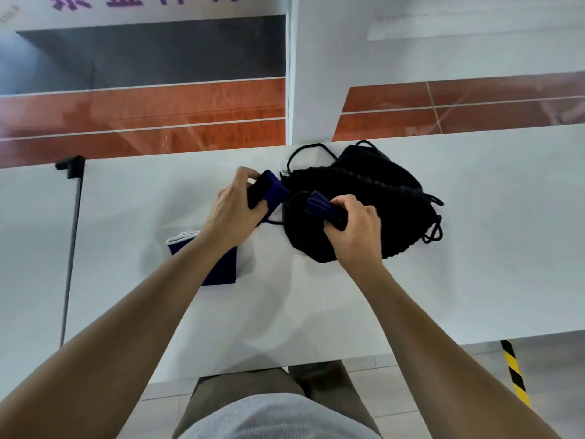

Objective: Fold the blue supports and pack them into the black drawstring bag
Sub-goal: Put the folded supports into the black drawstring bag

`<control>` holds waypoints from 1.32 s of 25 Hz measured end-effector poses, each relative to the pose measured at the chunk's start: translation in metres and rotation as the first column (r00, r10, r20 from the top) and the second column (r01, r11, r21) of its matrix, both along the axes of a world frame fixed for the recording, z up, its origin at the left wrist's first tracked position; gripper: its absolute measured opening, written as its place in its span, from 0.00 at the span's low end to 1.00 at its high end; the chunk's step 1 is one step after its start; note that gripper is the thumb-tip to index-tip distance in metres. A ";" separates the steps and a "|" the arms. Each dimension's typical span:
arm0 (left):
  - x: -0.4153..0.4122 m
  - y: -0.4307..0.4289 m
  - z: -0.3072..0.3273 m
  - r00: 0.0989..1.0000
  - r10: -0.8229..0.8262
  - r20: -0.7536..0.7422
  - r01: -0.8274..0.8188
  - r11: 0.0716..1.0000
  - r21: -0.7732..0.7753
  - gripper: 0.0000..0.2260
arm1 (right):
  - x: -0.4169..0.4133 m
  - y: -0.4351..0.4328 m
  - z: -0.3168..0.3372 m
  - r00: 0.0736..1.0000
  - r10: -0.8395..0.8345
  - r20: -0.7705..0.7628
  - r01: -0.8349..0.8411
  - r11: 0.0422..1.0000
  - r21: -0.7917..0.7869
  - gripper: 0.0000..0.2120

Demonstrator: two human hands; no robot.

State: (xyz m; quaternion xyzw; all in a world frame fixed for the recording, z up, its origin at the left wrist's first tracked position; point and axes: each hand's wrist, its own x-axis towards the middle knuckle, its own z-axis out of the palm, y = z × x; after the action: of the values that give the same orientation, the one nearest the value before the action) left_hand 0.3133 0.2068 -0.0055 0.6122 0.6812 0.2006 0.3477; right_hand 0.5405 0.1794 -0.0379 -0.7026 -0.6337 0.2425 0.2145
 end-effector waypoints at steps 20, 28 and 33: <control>0.121 0.052 -0.085 0.922 -0.327 -0.209 0.299 0.942 -0.153 0.17 | 0.068 0.025 -0.047 0.897 0.408 0.172 -0.319 0.865 -0.388 0.22; 0.132 0.043 -0.080 0.845 -0.343 -0.410 0.359 0.932 -0.038 0.29 | 0.082 0.048 -0.041 0.954 0.284 0.095 -0.265 0.949 -0.169 0.23; 0.135 0.017 -0.081 0.706 -0.507 -0.495 0.469 0.858 -0.209 0.38 | 0.090 0.099 -0.023 0.939 0.307 0.157 -0.280 0.945 -0.172 0.32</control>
State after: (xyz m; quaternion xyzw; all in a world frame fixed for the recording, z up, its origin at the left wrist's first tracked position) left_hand 0.4482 0.2240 -0.0864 0.7891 0.5703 -0.0998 0.2054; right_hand 0.6307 0.2785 -0.0605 -0.6331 -0.7287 0.2529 0.0649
